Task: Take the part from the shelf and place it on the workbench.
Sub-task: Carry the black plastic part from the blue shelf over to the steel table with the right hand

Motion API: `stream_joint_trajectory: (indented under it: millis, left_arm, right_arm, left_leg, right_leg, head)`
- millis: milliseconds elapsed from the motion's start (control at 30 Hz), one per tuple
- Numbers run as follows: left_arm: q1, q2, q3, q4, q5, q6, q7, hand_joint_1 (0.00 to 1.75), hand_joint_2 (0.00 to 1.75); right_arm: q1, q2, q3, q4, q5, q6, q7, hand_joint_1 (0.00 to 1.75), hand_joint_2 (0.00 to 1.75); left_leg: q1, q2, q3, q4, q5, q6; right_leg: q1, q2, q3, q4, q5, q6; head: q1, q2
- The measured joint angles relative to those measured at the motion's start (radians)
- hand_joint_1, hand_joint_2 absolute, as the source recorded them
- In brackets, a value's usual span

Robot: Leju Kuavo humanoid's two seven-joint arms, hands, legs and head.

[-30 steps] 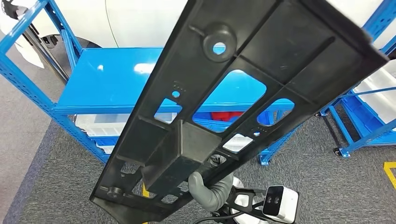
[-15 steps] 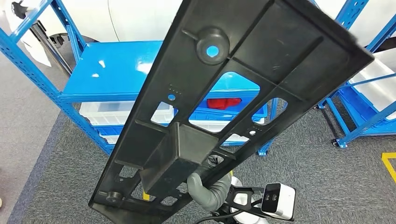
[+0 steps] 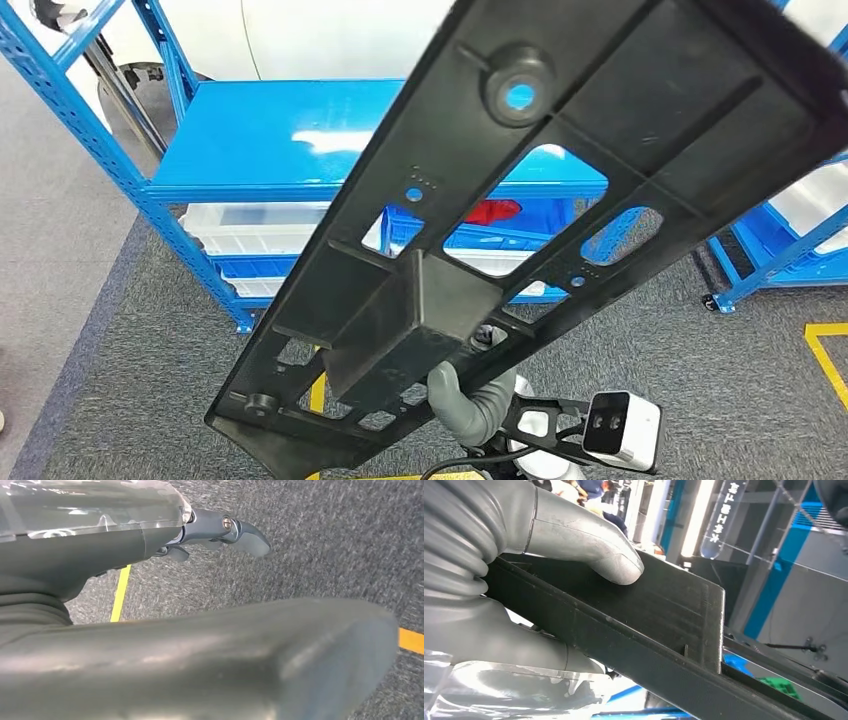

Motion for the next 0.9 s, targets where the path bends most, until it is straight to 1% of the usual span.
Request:
stream_joint_trajectory:
  millis: [33, 67, 100, 133, 167, 200, 233, 267, 300, 333, 367, 400, 433, 467, 500, 533, 567, 600, 667, 700, 733, 767, 800, 833, 867, 900]
  left_arm:
    - [0.0, 0.002, 0.0, 0.0, -0.002, 0.001, -0.001, 0.0, 0.0]
    - [0.001, 0.003, 0.0, 0.0, -0.005, 0.006, -0.002, 0.0, 0.0]
    - [0.001, 0.005, 0.0, 0.0, -0.009, 0.015, -0.002, 0.0, 0.0]
    - [0.0, 0.007, 0.0, 0.0, -0.014, 0.034, -0.002, 0.0, 0.0]
    - [-0.001, 0.009, 0.0, 0.0, -0.021, 0.059, -0.002, 0.0, 0.0]
    - [-0.003, 0.01, -0.001, 0.0, -0.028, 0.085, -0.002, 0.0, 0.0]
    - [-0.004, 0.012, -0.001, 0.0, -0.036, 0.108, -0.002, 0.0, 0.0]
    - [-0.005, 0.013, -0.002, 0.0, -0.043, 0.123, -0.003, 0.0, 0.0]
    - [-0.004, 0.015, -0.003, 0.0, -0.049, 0.13, -0.003, 0.0, 0.0]
    - [-0.004, 0.016, -0.004, 0.0, -0.055, 0.132, -0.003, 0.0, 0.0]
    - [-0.003, 0.017, -0.006, 0.0, -0.061, 0.13, -0.002, 0.0, 0.0]
    - [-0.002, 0.018, -0.008, 0.0, -0.066, 0.129, -0.002, 0.0, 0.0]
    - [-0.002, 0.019, -0.011, 0.0, -0.07, 0.127, -0.001, 0.0, 0.0]
    - [-0.003, 0.021, -0.014, 0.0, -0.073, 0.127, -0.001, 0.0, 0.0]
    - [-0.003, 0.024, -0.016, 0.0, -0.075, 0.127, 0.0, 0.0, 0.0]
    - [-0.002, 0.027, -0.018, 0.0, -0.077, 0.127, 0.001, 0.0, 0.0]
    - [-0.002, 0.029, -0.02, 0.0, -0.079, 0.127, 0.002, 0.0, 0.0]
    - [-0.004, 0.031, -0.021, 0.0, -0.08, 0.127, 0.004, 0.0, 0.0]
    - [-0.009, 0.033, -0.025, 0.0, -0.085, 0.12, 0.01, 0.0, 0.0]
    - [-0.011, 0.033, -0.026, 0.0, -0.086, 0.112, 0.014, 0.0, 0.0]
    - [-0.012, 0.033, -0.027, 0.0, -0.088, 0.102, 0.017, 0.0, 0.0]
    - [-0.011, 0.034, -0.027, 0.0, -0.088, 0.092, 0.018, 0.0, 0.0]
    - [-0.011, 0.034, -0.027, 0.0, -0.089, 0.082, 0.018, 0.0, 0.0]
    - [-0.01, 0.034, -0.027, 0.0, -0.09, 0.072, 0.017, 0.0, 0.0]
    - [-0.01, 0.034, -0.027, 0.0, -0.09, 0.064, 0.015, 0.0, 0.0]
    - [-0.01, 0.034, -0.027, 0.0, -0.091, 0.057, 0.014, 0.0, 0.0]
  right_arm:
    - [0.001, 0.0, -0.005, -0.004, -0.001, 0.002, 0.0, 1.75, 1.75]
    - [0.002, 0.001, -0.01, -0.008, 0.0, 0.005, 0.0, 1.75, 1.75]
    - [0.004, 0.002, -0.015, -0.013, 0.002, 0.004, 0.0, 1.75, 1.75]
    - [0.006, 0.002, -0.019, -0.02, 0.008, -0.001, 0.0, 1.75, 1.75]
    - [0.007, 0.003, -0.022, -0.028, 0.016, -0.012, 0.0, 1.75, 1.75]
    - [0.008, 0.003, -0.023, -0.036, 0.024, -0.026, 0.0, 1.75, 1.75]
    - [0.008, 0.003, -0.022, -0.044, 0.033, -0.044, 0.0, 1.75, 1.75]
    - [0.007, 0.002, -0.021, -0.052, 0.042, -0.064, 0.0, 1.75, 1.75]
    - [0.007, 0.001, -0.018, -0.059, 0.05, -0.085, 0.0, 1.75, 1.75]
    - [0.007, -0.001, -0.013, -0.065, 0.058, -0.109, 0.0, 1.75, 1.75]
    - [0.007, -0.004, -0.007, -0.073, 0.065, -0.135, 0.0, 1.75, 1.75]
    - [0.007, -0.009, 0.002, -0.081, 0.071, -0.16, 0.0, 1.75, 1.75]
    - [0.006, -0.014, 0.01, -0.091, 0.076, -0.181, 0.0, 1.75, 1.75]
    - [0.005, -0.018, 0.019, -0.101, 0.08, -0.197, 0.0, 1.75, 1.75]
    - [0.004, -0.023, 0.026, -0.11, 0.081, -0.207, 0.0, 1.75, 1.75]
    - [0.002, -0.026, 0.032, -0.118, 0.082, -0.214, 0.0, 1.75, 1.75]
    - [0.0, -0.029, 0.038, -0.124, 0.083, -0.221, 0.0, 1.75, 1.75]
    - [-0.002, -0.033, 0.045, -0.131, 0.085, -0.231, 0.0, 1.75, 1.75]
    - [-0.007, -0.045, 0.063, -0.148, 0.096, -0.267, 0.0, 1.75, 1.75]
    - [-0.011, -0.053, 0.076, -0.157, 0.104, -0.29, 0.0, 1.75, 1.75]
    - [-0.019, -0.063, 0.093, -0.167, 0.111, -0.316, 0.0, 1.75, 1.75]
    - [-0.028, -0.074, 0.112, -0.174, 0.117, -0.34, 0.0, 1.75, 1.75]
    - [-0.038, -0.084, 0.132, -0.178, 0.12, -0.363, 0.0, 1.75, 1.75]
    - [-0.045, -0.093, 0.152, -0.181, 0.123, -0.382, 0.0, 1.75, 1.75]
    - [-0.05, -0.102, 0.168, -0.183, 0.124, -0.397, 0.0, 1.75, 1.75]
    - [-0.054, -0.11, 0.182, -0.183, 0.124, -0.407, 0.0, 1.75, 1.75]
  left_leg:
    - [-0.002, 0.003, -0.003, 0.005, -0.002, -0.004]
    - [-0.004, 0.008, -0.006, 0.009, -0.004, -0.009]
    - [-0.006, 0.016, -0.009, 0.011, -0.004, -0.014]
    - [-0.006, 0.023, -0.01, 0.012, -0.004, -0.019]
    - [-0.005, 0.027, -0.011, 0.015, -0.008, -0.024]
    - [-0.004, 0.024, -0.016, 0.026, -0.018, -0.03]
    - [-0.002, 0.017, -0.029, 0.058, -0.041, -0.035]
    - [0.0, 0.007, -0.054, 0.113, -0.073, -0.041]
    - [0.001, -0.001, -0.085, 0.181, -0.108, -0.045]
    - [0.002, -0.004, -0.117, 0.25, -0.136, -0.048]
    - [0.003, -0.006, -0.139, 0.297, -0.148, -0.05]
    - [0.004, -0.007, -0.143, 0.305, -0.138, -0.05]
    - [0.006, -0.009, -0.127, 0.272, -0.109, -0.049]
    - [0.007, -0.017, -0.095, 0.206, -0.07, -0.046]
    - [0.008, -0.036, -0.059, 0.132, -0.038, -0.042]
    - [0.008, -0.053, -0.031, 0.068, -0.016, -0.038]
    - [0.008, -0.067, -0.015, 0.031, -0.008, -0.035]
    - [0.006, -0.073, -0.011, 0.017, -0.01, -0.031]
    - [0.008, -0.058, -0.012, 0.011, -0.004, -0.021]
    - [0.01, -0.048, -0.012, 0.006, 0.001, -0.014]
    - [0.013, -0.038, -0.012, 0.001, 0.006, -0.007]
    - [0.014, -0.026, -0.013, -0.002, 0.009, -0.002]
    - [0.012, -0.016, -0.015, -0.002, 0.011, 0.001]
    - [0.011, -0.005, -0.017, -0.001, 0.011, 0.002]
    - [0.01, 0.006, -0.019, 0.001, 0.011, 0.002]
    - [0.009, 0.017, -0.021, 0.002, 0.01, 0.001]
  right_leg:
    - [0.003, -0.012, 0.028, -0.056, 0.015, -0.008]
    - [0.006, -0.02, 0.04, -0.086, 0.019, -0.015]
    - [0.01, -0.018, 0.038, -0.093, 0.016, -0.021]
    - [0.009, -0.009, 0.035, -0.094, 0.018, -0.028]
    - [0.008, -0.002, 0.033, -0.097, 0.022, -0.034]
    - [0.006, 0.005, 0.032, -0.1, 0.025, -0.04]
    - [0.003, 0.011, 0.032, -0.102, 0.028, -0.045]
    - [0.001, 0.018, 0.03, -0.104, 0.031, -0.049]
    - [0.001, 0.025, 0.028, -0.104, 0.033, -0.052]
    - [0.001, 0.032, 0.025, -0.103, 0.035, -0.053]
    - [0.001, 0.041, 0.024, -0.103, 0.036, -0.053]
    - [0.001, 0.05, 0.023, -0.102, 0.037, -0.052]
    - [0.001, 0.059, 0.024, -0.1, 0.038, -0.051]
    - [0.001, 0.069, 0.024, -0.099, 0.038, -0.05]
    - [0.001, 0.079, 0.024, -0.097, 0.039, -0.048]
    - [0.002, 0.089, 0.021, -0.095, 0.04, -0.043]
    - [0.001, 0.098, 0.016, -0.093, 0.043, -0.038]
    - [0.0, 0.106, 0.011, -0.092, 0.046, -0.031]
    - [-0.002, 0.119, 0.003, -0.093, 0.051, -0.018]
    - [-0.001, 0.113, -0.001, -0.085, 0.045, -0.012]
    - [0.001, 0.099, -0.014, -0.06, 0.026, -0.007]
    - [0.001, 0.08, -0.034, -0.014, -0.003, -0.003]
    - [0.001, 0.06, -0.063, 0.051, -0.04, 0.0]
    - [-0.002, 0.048, -0.094, 0.12, -0.072, 0.003]
    - [-0.003, 0.043, -0.117, 0.173, -0.09, 0.006]
    - [-0.005, 0.04, -0.123, 0.194, -0.09, 0.008]
  head:
    - [0.0, 0.0]
    - [0.0, 0.0]
    - [0.0, 0.0]
    - [0.0, 0.0]
    - [0.0, 0.0]
    - [0.0, 0.0]
    - [0.0, 0.0]
    - [0.0, 0.0]
    - [0.0, 0.0]
    - [0.0, 0.0]
    - [0.0, 0.0]
    - [0.0, 0.0]
    - [0.0, 0.0]
    - [0.0, 0.0]
    - [0.0, 0.0]
    - [0.0, 0.0]
    - [0.0, 0.0]
    - [0.0, 0.0]
    - [0.0, 0.0]
    - [0.0, 0.0]
    - [0.0, 0.0]
    - [0.0, 0.0]
    - [0.0, 0.0]
    - [0.0, 0.0]
    - [0.0, 0.0]
    - [0.0, 0.0]
